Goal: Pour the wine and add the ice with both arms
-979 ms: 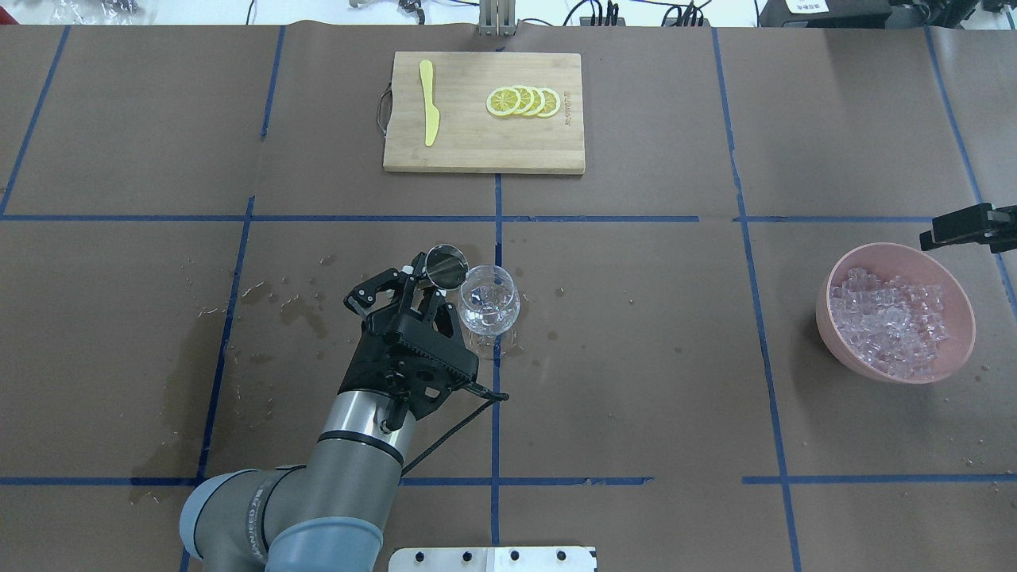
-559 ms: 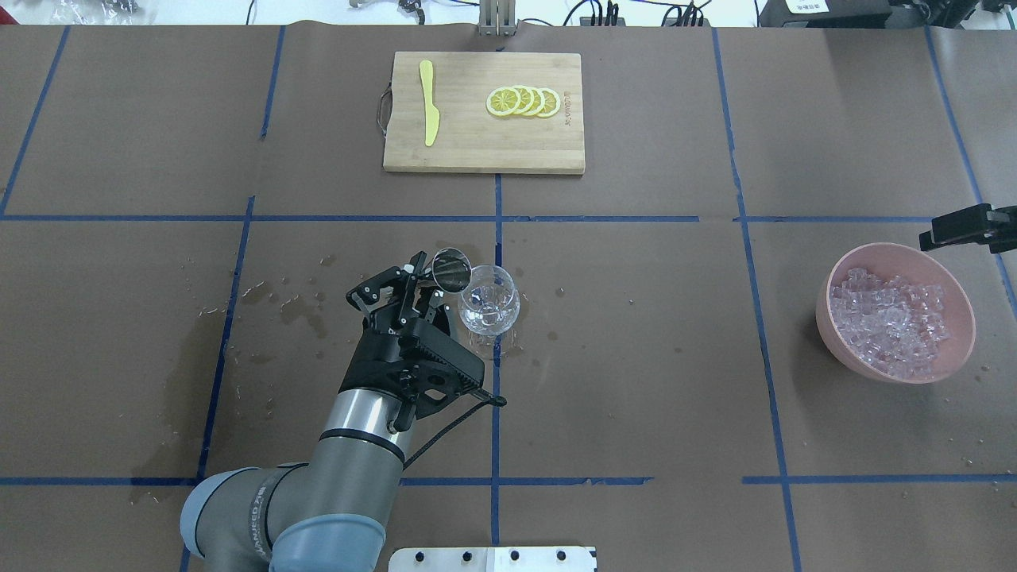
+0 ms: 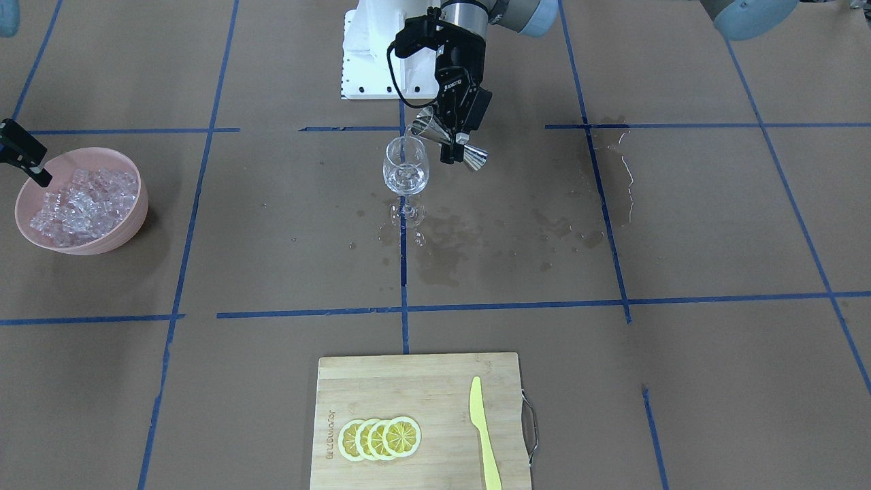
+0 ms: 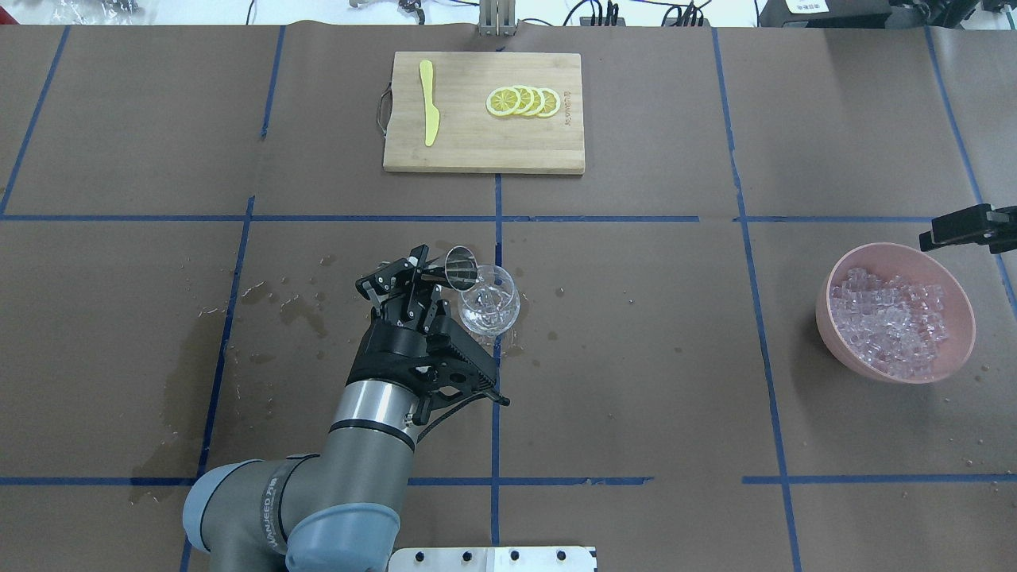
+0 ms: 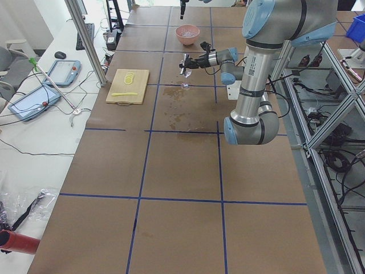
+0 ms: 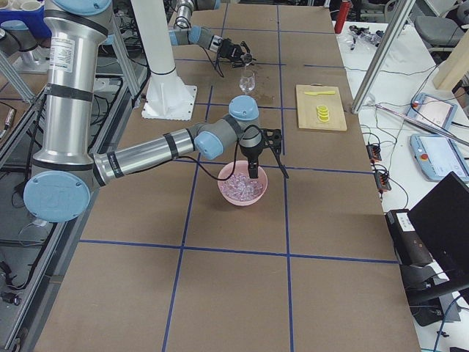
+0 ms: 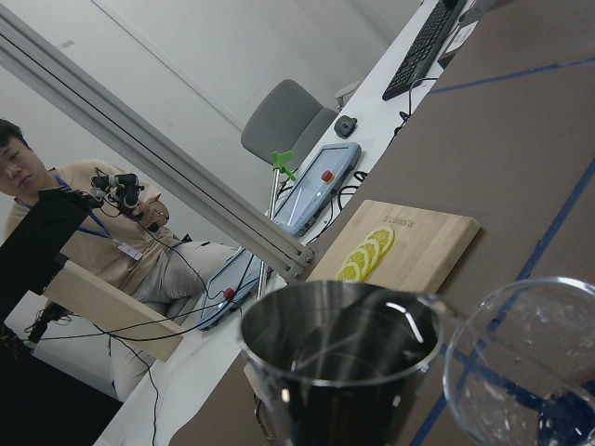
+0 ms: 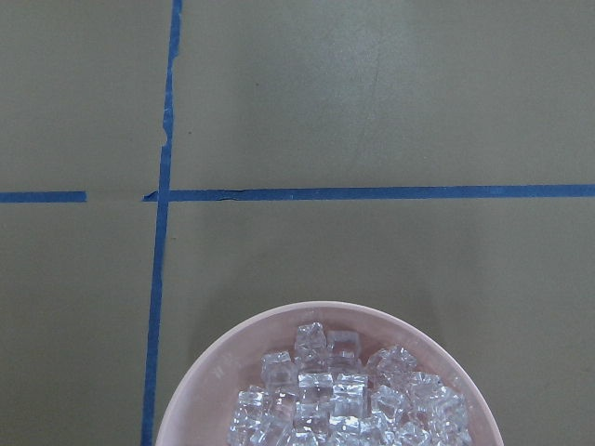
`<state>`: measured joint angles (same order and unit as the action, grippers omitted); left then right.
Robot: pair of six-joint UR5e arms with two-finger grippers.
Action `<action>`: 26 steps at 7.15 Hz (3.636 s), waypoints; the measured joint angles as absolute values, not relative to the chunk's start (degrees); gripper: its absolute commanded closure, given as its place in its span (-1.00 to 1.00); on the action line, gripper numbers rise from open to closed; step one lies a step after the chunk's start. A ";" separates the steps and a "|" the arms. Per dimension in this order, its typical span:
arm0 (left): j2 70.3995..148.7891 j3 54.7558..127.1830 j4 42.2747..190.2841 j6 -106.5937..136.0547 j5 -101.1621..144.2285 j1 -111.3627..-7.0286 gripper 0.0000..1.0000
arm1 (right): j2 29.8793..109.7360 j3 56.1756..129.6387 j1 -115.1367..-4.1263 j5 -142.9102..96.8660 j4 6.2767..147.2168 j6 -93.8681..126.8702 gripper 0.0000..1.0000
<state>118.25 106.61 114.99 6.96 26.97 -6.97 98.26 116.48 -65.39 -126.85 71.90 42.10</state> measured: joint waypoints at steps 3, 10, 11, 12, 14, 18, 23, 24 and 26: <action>118.26 106.67 114.88 -1.75 26.82 -7.92 1.00 | 98.26 116.54 -65.39 -126.99 71.89 42.20 -1.00; 119.12 106.75 112.77 -15.64 25.16 -8.97 1.00 | 98.23 116.54 -65.39 -127.17 71.83 42.36 -1.00; 119.41 106.69 111.50 -15.76 25.12 -8.89 1.00 | 98.25 116.54 -65.39 -127.20 71.82 42.36 -1.00; 119.82 106.60 110.29 -15.80 25.08 -8.84 1.00 | 98.26 116.54 -65.39 -127.24 71.81 42.36 -1.00; 120.62 106.21 108.95 -15.82 25.07 -8.74 1.00 | 98.26 116.54 -65.39 -127.26 71.81 42.36 -1.00; 121.01 105.96 108.92 -15.61 25.13 -8.70 1.00 | 98.21 116.54 -65.39 -127.27 71.81 42.36 -1.00; 120.39 106.21 116.05 -5.12 25.22 -8.74 1.00 | 98.07 116.54 -65.39 -127.18 71.81 42.36 -1.00; 120.06 106.11 118.21 -1.94 25.22 -8.62 1.00 | 98.01 116.56 -65.39 -127.18 71.81 42.36 -1.00; 118.92 106.05 121.69 4.47 25.25 -8.58 1.00 | 97.74 116.61 -65.39 -127.18 71.81 42.36 -1.00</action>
